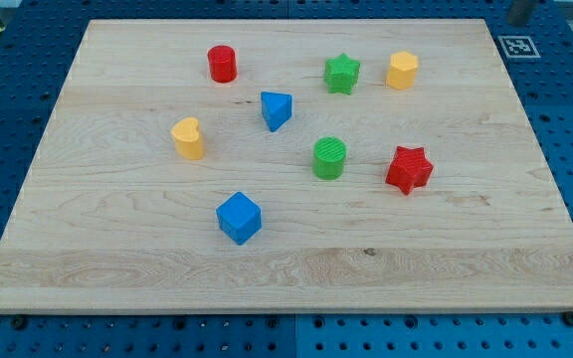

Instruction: Point at the red star

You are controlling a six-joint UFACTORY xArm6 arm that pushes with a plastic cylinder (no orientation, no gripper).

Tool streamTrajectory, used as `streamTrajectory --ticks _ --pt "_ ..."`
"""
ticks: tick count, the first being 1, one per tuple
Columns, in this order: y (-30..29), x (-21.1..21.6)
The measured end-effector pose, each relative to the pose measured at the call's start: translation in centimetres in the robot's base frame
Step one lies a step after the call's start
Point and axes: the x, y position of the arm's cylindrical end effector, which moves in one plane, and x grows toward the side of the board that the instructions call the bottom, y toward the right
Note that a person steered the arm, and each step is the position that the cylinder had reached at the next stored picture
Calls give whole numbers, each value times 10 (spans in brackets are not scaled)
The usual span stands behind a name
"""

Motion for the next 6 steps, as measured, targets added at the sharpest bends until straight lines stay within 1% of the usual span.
streamTrajectory --ticks 3,4,6 --pt "0 -1" --pt "-2 10" --pt "-57 175"
